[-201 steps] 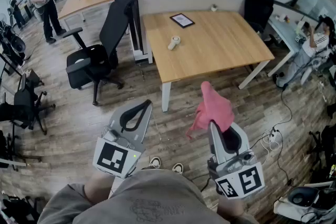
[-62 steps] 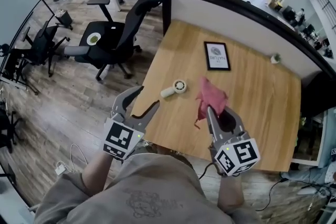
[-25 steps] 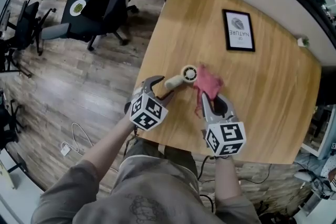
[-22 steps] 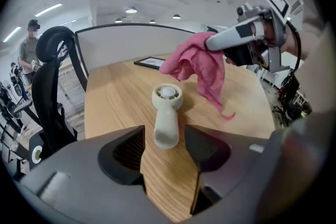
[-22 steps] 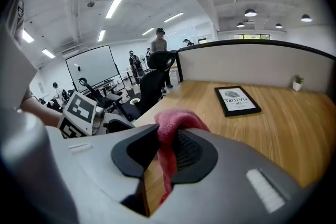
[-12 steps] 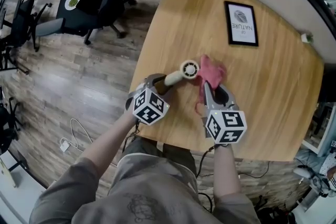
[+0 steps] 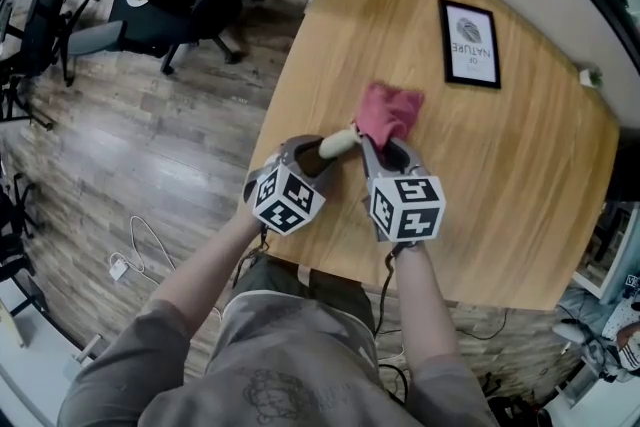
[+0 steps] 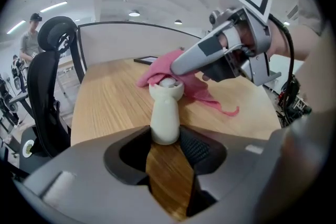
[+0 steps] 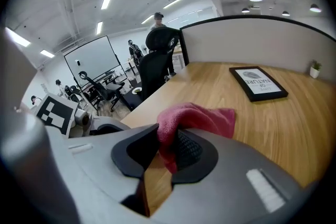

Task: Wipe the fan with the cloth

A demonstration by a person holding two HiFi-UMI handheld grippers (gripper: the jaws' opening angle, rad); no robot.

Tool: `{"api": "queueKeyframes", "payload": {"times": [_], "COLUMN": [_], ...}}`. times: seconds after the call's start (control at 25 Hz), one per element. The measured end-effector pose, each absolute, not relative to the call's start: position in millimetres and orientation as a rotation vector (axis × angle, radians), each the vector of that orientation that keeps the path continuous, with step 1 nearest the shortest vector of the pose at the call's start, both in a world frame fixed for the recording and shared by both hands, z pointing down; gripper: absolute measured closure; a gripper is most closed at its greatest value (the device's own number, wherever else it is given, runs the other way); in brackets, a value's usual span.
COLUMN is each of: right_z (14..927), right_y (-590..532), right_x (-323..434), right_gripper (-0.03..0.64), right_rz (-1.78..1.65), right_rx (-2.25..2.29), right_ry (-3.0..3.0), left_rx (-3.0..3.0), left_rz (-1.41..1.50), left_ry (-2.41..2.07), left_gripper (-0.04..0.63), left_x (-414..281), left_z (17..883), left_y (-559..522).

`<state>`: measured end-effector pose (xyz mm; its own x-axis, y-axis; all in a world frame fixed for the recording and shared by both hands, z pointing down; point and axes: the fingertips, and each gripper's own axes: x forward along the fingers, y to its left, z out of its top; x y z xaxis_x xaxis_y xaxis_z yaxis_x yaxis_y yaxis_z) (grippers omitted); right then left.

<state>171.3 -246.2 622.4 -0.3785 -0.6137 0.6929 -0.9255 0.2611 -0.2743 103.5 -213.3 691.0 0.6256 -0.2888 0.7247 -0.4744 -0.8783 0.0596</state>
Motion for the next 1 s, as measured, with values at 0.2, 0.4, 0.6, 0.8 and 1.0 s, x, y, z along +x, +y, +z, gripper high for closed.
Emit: {"api": "queueKeyframes", "payload": {"times": [0.2,0.4,0.6,0.8,1.0], "right_z": [635.4,647.0,647.9,634.5,630.2], "right_y": [-236.7,-217.5,-221.5,-238.6,-249.6], "right_x": [135.8,93.8,103.3,151.1,193.0], "right_gripper": [0.545,0.544,0.544,0.544,0.543], "right_rz": [0.948,1.015,0.994,0.946,0.995], "right_rx": [1.291,1.058,1.059,1.242,1.433], "right_ry": [-2.108,-2.162,-2.167,-2.121,-2.047], "left_rx": [2.650,2.656,2.664,2.676,2.664], "left_rz": [1.101,1.102,1.107,1.103,1.101], "left_ry": [-0.638,-0.628,-0.605,-0.600,-0.578], "left_gripper": [0.423,0.423,0.423,0.423,0.423], "left_x": [106.1,105.2,105.9,107.2,105.2], "left_z": [691.9,691.3,692.7,691.9,691.0], "left_y": [-211.4,-209.9,-209.3,-208.7,-206.4]}}
